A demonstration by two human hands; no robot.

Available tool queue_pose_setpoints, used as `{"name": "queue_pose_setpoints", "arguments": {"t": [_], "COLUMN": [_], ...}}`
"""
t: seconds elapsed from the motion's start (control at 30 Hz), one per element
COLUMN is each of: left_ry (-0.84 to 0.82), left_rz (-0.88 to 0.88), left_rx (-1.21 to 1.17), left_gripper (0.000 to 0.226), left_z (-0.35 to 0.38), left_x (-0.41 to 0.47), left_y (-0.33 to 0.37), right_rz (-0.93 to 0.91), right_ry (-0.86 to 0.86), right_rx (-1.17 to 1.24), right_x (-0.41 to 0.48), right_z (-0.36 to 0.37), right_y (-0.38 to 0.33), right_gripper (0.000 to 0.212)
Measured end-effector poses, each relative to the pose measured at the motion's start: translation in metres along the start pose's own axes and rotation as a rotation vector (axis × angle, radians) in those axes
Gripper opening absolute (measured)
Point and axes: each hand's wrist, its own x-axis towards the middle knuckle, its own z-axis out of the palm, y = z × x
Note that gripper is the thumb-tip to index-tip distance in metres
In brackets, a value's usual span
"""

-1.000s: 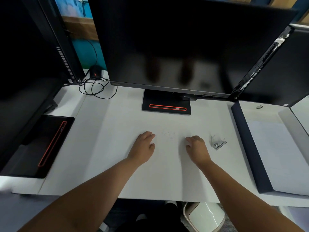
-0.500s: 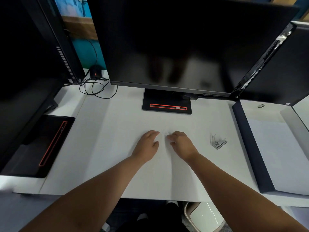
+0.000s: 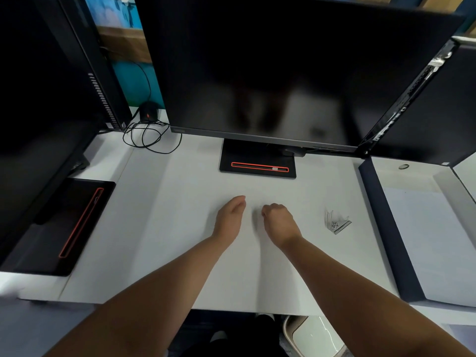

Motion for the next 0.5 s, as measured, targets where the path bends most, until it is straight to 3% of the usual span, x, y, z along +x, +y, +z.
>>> {"name": "queue_pose_setpoints", "arguments": {"t": [0.1, 0.3, 0.4, 0.5], "left_ry": [0.032, -0.038, -0.063, -0.098], "left_rz": [-0.192, -0.328, -0.427, -0.531], "left_rx": [-0.403, -0.594, -0.785, -1.010], "left_gripper": [0.026, 0.038, 0.036, 0.042], "left_z": [-0.002, -0.001, 0.001, 0.001], "left_x": [0.003, 0.005, 0.004, 0.003], "left_y": [0.010, 0.008, 0.009, 0.012], "right_rz": [0.072, 0.052, -0.019, -0.058], "right_ry": [0.004, 0.067, 0.029, 0.016], "right_rx": [0.099, 0.346, 0.491, 0.480], "right_x": [0.005, 0.002, -0.002, -0.003], "right_z": [-0.002, -0.011, -0.017, -0.013], "right_y": [0.000, -0.018, -0.040, -0.058], "right_gripper": [0.024, 0.022, 0.024, 0.027]}}
